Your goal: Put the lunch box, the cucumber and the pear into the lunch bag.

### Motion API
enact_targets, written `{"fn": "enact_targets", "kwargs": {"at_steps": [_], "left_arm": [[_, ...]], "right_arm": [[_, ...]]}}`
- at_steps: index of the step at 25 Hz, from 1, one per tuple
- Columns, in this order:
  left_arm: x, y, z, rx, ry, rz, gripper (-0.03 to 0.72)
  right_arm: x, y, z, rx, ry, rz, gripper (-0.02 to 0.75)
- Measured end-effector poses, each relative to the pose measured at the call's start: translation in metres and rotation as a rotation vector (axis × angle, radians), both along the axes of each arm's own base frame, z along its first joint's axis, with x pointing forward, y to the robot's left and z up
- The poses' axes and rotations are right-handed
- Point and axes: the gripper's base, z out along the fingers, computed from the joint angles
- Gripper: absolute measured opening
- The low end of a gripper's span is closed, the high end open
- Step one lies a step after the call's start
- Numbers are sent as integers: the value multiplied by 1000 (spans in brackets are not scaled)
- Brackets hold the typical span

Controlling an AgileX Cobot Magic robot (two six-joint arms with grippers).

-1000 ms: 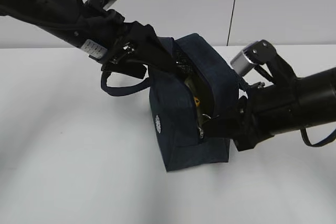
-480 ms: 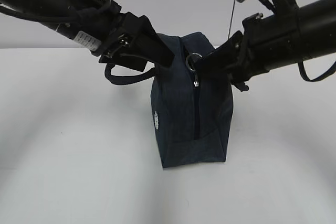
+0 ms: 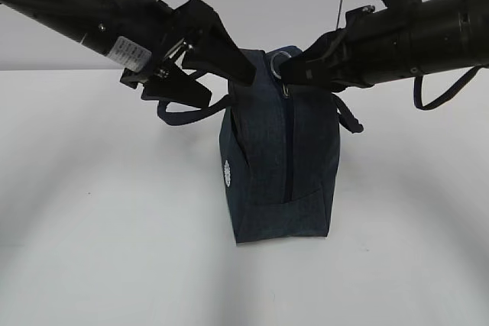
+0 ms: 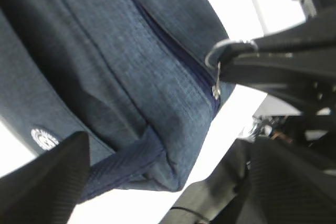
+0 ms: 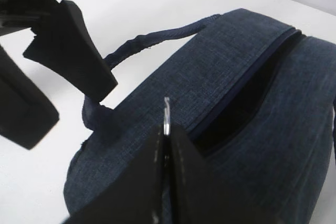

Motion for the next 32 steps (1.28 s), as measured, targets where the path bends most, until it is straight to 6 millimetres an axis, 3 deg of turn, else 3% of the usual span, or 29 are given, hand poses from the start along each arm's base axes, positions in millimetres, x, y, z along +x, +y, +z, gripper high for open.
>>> {"fn": "enact_targets", "kwargs": {"at_steps": [8,15,18,20,25,27,32], "left_arm": [[4,0,-1,-16,171,202,592],[-2,-31,-22,9,228,183,591],[-1,-34,-26,13,235,189,559],[0,-33,-26,13,230,196,478],[-1,-33,-27,20,214,181,95],[-1,-33,-27,23,211,176,46],[-2,-32,-28,44,208,153,38]], "right_arm": [[2,1,-2,10,7,-4,-16],[3,0,-2,7,-1,-8,-16],[3,0,-2,6,-3,-12,-16],[3,0,-2,2,-7,-14,-16],[5,-1,-3,-12,-24,-22,-16],[8,1,-2,-18,-37,-14,-16],[27,5,4,-23,-76,-7,-16]]}}
